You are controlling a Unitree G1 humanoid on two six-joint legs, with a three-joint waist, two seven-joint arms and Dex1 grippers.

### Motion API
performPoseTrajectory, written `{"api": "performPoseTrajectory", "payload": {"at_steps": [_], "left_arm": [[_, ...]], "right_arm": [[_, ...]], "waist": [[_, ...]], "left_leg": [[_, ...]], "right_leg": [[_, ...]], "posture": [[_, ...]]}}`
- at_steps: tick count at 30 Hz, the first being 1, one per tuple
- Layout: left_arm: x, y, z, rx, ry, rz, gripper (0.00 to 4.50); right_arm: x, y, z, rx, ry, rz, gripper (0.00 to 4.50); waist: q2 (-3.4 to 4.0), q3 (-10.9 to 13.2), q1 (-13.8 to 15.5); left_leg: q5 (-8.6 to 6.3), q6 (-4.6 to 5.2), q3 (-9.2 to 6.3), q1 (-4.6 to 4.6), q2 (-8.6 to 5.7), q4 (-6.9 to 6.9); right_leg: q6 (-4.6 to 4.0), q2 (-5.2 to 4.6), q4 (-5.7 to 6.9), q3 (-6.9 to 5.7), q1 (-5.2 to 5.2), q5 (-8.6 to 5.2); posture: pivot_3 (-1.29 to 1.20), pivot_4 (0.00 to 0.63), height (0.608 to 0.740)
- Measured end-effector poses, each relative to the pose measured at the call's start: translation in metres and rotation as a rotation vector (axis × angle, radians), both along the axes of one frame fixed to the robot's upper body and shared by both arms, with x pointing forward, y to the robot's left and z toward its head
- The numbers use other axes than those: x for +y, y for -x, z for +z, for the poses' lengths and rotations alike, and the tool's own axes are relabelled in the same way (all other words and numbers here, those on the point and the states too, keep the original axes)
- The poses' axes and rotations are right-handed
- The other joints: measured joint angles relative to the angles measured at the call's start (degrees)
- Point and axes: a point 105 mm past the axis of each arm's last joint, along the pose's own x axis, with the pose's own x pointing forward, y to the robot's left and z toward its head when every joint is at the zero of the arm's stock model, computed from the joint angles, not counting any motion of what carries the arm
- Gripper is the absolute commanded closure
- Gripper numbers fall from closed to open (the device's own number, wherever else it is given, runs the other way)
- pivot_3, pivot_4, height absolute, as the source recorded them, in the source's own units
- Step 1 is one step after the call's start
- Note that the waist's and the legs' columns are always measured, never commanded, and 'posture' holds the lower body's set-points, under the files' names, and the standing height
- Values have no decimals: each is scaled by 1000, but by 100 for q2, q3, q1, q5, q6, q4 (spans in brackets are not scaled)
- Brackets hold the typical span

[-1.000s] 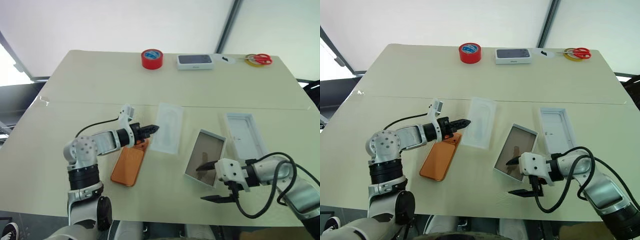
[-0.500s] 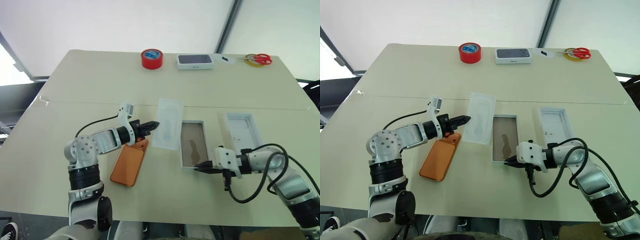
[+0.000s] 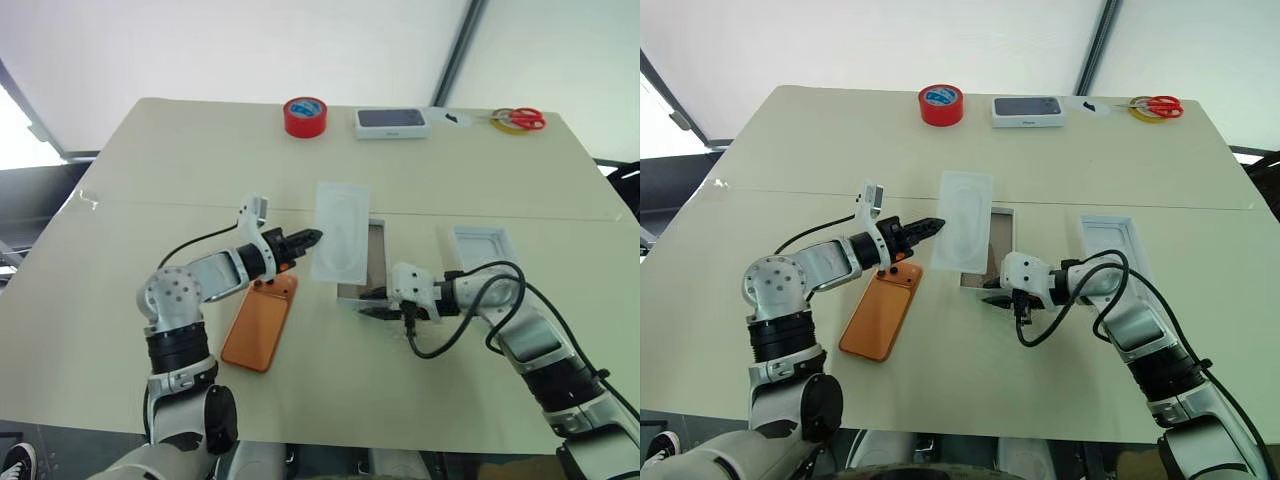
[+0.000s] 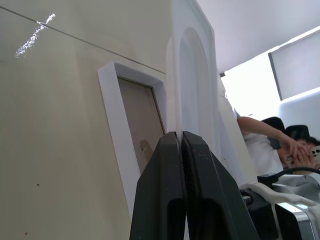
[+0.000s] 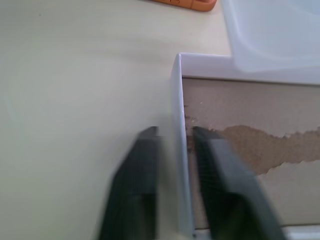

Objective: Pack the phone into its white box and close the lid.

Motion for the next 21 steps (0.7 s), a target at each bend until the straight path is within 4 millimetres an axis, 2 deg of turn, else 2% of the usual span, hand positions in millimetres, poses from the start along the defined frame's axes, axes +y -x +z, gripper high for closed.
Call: {"api": "performPoseTrajectory", "payload": {"at_steps": [2,5,10,12,15,21], "left_arm": [[-4,0,-1,5,-1,-5,4500],[-11,2,-3,15,-1,-17,4500],[-20,9,-23,87,2,-18,4500],[-23,10,-28,99,-16,-16,4500],[-30,9,-27,95,-5,-14,4500],[-36,4,-30,103,-19,-9,4500]], "right_arm": [[-1,-2,9,-14,-35,-20,1031],[-10,-3,22,-12,-69,-49,1031],[-59,-6,34,-37,-5,-148,1031],[-72,-10,34,-39,2,-185,1031],[-77,-15,34,-55,-11,-214,1031],[-71,-20,37,-84,-42,-220,1031]], "waist": [[0,0,2],[0,0,13],[-4,3,4],[-5,3,-11],[-4,3,-17],[-5,3,21]], "left_leg": [[0,0,0,0,0,-2],[0,0,0,-1,-1,-2],[-1,2,0,0,-2,-4],[0,1,1,1,2,-4],[0,0,2,1,3,-5],[0,0,2,-2,0,-2]], "right_leg": [[0,0,0,0,-1,0],[0,-1,-1,0,0,0],[0,-3,-3,1,1,0],[0,2,-1,2,0,0],[0,3,-2,3,-1,0],[0,1,-2,2,-1,0]], "posture": [[0,150,730],[0,150,730],[0,150,730],[0,150,730],[0,150,730],[0,150,730]]}}
